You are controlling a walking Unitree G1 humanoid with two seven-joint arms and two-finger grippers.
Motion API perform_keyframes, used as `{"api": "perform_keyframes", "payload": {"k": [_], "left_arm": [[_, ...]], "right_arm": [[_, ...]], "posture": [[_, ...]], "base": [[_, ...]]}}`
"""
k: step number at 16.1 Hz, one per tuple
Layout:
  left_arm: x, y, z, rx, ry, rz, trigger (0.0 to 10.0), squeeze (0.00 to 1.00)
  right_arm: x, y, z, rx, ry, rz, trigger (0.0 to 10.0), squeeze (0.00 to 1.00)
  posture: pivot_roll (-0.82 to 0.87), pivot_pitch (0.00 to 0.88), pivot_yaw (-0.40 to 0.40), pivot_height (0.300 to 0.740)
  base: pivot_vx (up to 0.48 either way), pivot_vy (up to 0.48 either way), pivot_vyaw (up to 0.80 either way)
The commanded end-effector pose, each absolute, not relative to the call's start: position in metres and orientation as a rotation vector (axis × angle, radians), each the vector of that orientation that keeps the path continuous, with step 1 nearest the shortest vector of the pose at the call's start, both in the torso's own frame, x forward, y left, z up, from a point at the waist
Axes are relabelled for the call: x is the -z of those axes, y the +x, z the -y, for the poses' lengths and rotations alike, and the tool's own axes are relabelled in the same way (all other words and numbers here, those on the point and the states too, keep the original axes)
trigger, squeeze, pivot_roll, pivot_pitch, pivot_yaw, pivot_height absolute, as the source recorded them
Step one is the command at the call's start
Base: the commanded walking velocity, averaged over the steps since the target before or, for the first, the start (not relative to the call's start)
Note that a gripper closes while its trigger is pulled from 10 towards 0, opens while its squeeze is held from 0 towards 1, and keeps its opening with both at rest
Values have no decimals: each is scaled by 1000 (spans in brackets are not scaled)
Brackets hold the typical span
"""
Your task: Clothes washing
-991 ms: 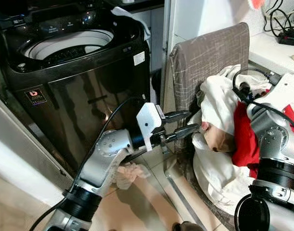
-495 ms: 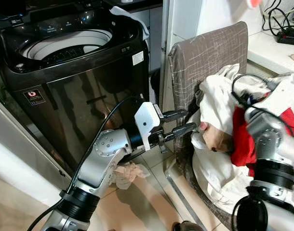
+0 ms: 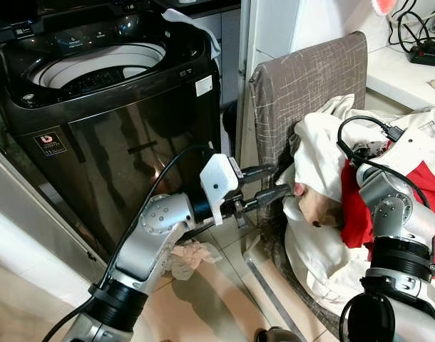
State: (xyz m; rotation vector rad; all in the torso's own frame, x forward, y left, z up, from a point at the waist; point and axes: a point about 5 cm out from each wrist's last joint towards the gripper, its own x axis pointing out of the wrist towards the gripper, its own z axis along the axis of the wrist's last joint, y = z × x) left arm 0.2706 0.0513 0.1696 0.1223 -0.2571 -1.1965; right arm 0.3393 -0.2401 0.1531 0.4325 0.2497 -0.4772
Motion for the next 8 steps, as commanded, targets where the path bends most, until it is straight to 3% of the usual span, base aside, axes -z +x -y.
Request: {"api": "perform_keyframes", "payload": {"k": [1,5,8], "left_arm": [[-172,268,-51,1203,137,270,10000,0],[-172,270,-50,1193,139,271,10000,0],[-173,272,-50,1174,134,268,10000,0]], "right_arm": [[-155,341,238,461,416,-240,0,0],[-157,343,236,435,344,-212,0,0],[-177,344,226,363,126,-74,0,0]], "posture": [[-180,32,37,740],[-181,33,36,740],[-181,33,37,740]], "base": [[0,0,0],[0,0,0],[0,0,0]]}}
